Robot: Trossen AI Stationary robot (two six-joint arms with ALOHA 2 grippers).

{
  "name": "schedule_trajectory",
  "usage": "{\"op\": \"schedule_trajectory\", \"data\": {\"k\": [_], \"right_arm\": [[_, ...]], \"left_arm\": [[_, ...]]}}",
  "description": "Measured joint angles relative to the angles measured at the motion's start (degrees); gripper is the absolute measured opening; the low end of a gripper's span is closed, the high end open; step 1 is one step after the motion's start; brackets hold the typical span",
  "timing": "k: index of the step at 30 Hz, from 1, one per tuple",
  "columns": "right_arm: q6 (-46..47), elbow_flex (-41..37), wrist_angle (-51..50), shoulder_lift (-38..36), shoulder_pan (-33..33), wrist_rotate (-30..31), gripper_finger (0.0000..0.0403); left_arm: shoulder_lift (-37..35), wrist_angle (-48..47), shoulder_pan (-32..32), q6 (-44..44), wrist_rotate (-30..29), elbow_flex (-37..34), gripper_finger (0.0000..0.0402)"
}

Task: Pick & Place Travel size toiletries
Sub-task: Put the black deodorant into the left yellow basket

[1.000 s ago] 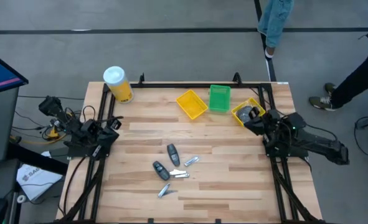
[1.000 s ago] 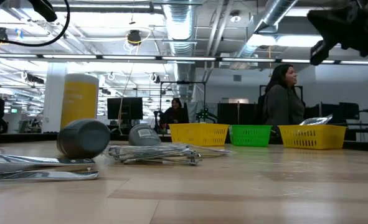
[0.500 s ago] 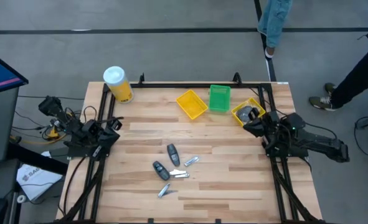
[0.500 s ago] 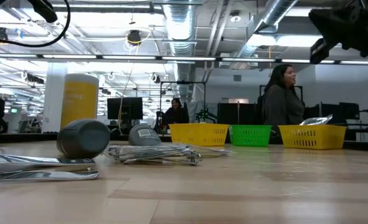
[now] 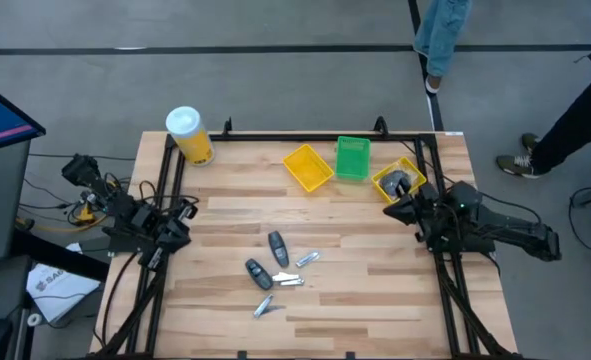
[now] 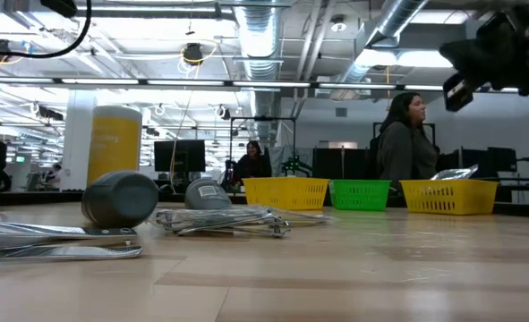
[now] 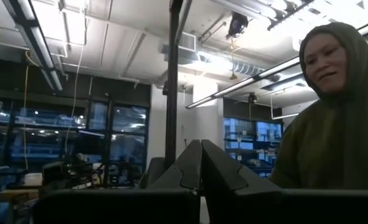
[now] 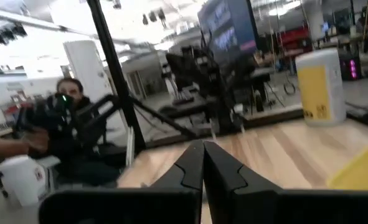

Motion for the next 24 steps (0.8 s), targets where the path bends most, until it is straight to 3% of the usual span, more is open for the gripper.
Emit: {"op": "schedule_trajectory", "data": {"k": [5,14,20,24], "right_arm": [[-1.02,0.00,-4.18,0.11,0.00,-0.03,0.0000],[-1.58,-0.02,-4.46,0.21,-0.08,0.48,0.0000],[2.30,-0.02,-4.44,0.09,-0.31,0.52,0.0000],[2.34,-0.02,-4.44,0.10,-0.28,0.57,0.0000]], "left_arm": [[0.02,1.90,0.00,1.13,-0.37,0.00,0.0000],[-0.02,16.92,0.00,-1.16,-1.52,0.24,0.0000],[1.63,17.02,0.07,2.20,-2.54,7.03,0.0000],[6.65,16.98,0.11,6.80,-1.05,14.47,0.0000]]}}
